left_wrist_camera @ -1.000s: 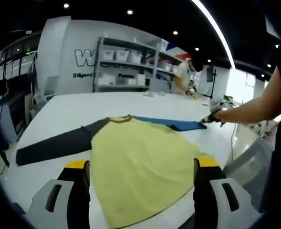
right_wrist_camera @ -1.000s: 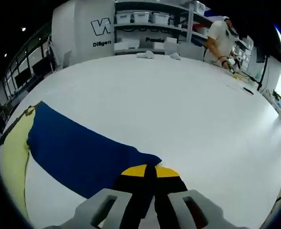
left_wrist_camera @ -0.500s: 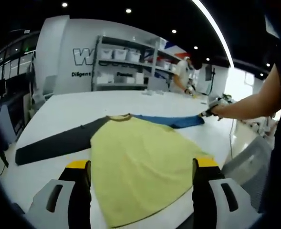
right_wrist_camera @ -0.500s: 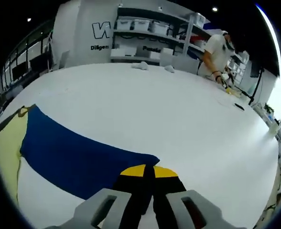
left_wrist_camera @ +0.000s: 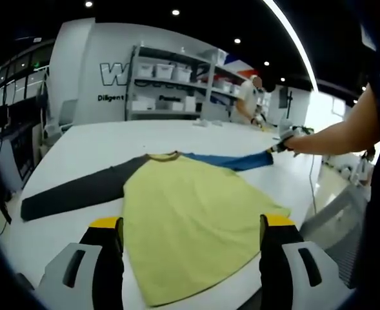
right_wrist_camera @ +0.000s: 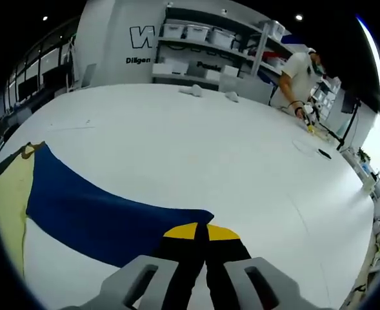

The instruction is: Fold the garment on the visible template until the final outline fits inside the template.

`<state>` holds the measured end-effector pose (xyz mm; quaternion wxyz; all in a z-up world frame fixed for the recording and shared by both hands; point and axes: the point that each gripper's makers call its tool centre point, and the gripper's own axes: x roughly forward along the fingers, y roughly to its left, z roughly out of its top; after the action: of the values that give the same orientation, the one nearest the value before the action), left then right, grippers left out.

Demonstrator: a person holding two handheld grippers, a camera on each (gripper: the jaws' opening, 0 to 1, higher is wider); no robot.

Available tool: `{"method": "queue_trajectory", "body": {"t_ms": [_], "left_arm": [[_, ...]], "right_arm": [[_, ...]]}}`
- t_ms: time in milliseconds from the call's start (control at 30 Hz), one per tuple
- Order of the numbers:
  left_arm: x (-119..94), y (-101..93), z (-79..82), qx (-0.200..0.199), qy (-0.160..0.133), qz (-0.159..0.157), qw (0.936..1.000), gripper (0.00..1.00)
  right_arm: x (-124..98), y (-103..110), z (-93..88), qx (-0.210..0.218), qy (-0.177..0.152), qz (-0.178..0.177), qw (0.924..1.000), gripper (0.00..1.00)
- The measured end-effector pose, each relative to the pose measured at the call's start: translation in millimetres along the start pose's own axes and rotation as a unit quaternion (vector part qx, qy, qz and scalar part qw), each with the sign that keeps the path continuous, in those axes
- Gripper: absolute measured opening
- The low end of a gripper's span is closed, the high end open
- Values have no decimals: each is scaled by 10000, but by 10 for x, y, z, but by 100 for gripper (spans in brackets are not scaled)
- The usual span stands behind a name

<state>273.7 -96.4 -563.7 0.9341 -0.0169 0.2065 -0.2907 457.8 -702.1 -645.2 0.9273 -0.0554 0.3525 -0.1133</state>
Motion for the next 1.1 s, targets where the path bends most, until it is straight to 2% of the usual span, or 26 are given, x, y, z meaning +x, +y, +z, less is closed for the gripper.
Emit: {"method": "queue_trajectory", "body": {"t_ms": [233,433,500,567,667,767,900,1100], "left_arm": [[-9,-44,37,69,-77,-84,9999,81],[0,-87,21,123,-26,-165,9998,80],[5,-86,5,140,11,-160,9998,80],[12,-86,-8,136,44,-170,9998,80],[16,-86,-13,105,59,-177,9998,80],[12,-72,-3,63,25,-162,9998,80],[5,-58,-6,37,19,-137,9999,79],[8,-71,-17,48,46,-160,9999,78]], "right_arm": [[-161,56,65,152,-193,111,9996,0],[-79,64,-96,269,66,116,9995,0],[-90,-35,-103,492,-25,-127,9987,1],[-95,-64,-121,578,-59,-97,9983,4],[-105,-1,-231,611,123,33,9981,1],[-72,84,-299,683,253,173,9972,5],[-78,154,-386,543,490,95,9973,10],[-47,234,-508,559,731,137,9957,12]]}}
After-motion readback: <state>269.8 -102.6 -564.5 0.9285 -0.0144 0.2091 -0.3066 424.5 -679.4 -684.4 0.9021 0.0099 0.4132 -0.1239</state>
